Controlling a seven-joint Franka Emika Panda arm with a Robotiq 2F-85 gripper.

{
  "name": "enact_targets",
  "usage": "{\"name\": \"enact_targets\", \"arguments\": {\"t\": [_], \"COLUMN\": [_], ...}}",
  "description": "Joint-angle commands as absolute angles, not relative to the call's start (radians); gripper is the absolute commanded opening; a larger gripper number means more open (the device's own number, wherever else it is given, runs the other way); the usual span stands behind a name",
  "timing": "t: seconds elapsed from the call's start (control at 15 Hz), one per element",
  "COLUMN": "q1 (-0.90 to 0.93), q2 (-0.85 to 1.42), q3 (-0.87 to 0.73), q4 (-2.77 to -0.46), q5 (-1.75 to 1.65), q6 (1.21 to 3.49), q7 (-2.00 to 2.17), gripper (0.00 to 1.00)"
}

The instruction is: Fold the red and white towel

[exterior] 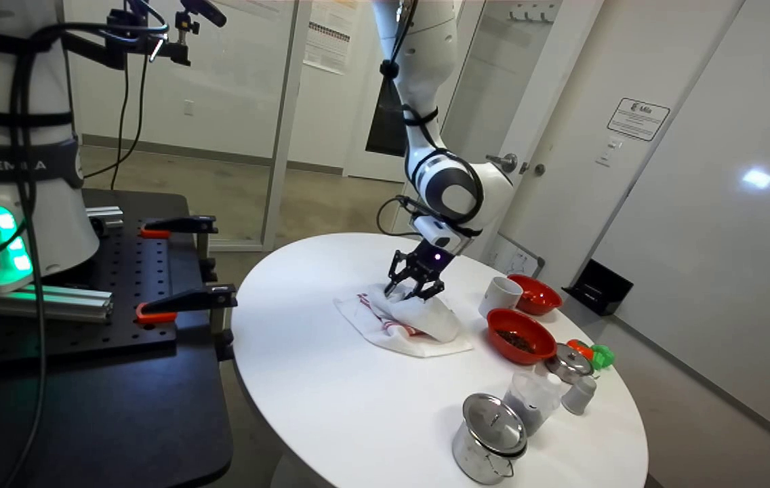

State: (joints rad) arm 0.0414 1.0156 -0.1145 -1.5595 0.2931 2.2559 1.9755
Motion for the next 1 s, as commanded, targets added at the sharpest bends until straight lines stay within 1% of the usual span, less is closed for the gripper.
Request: {"name": "enact_targets", "arguments": {"t": [0.0,0.13,0.2,0.27,0.6,0.93], "q1": [0.052,0.056,0.06,0.064,0.074,0.047], "q2": [0.955,0.926,0.914,0.896,0.831,0.774], "q3": [-0.116,-0.108,-0.107,-0.107,-0.104,-0.073], "q4": [-1.589,-1.589,-1.587,-1.588,-1.583,-1.61], "q5": [0.242,0.215,0.201,0.187,0.123,0.099], "q6": [2.217,2.195,2.178,2.165,2.121,2.145], "q7": [1.946,1.909,1.896,1.88,1.799,1.527], "gripper": [0.78,0.93,0.99,1.0,1.0,1.0]}}
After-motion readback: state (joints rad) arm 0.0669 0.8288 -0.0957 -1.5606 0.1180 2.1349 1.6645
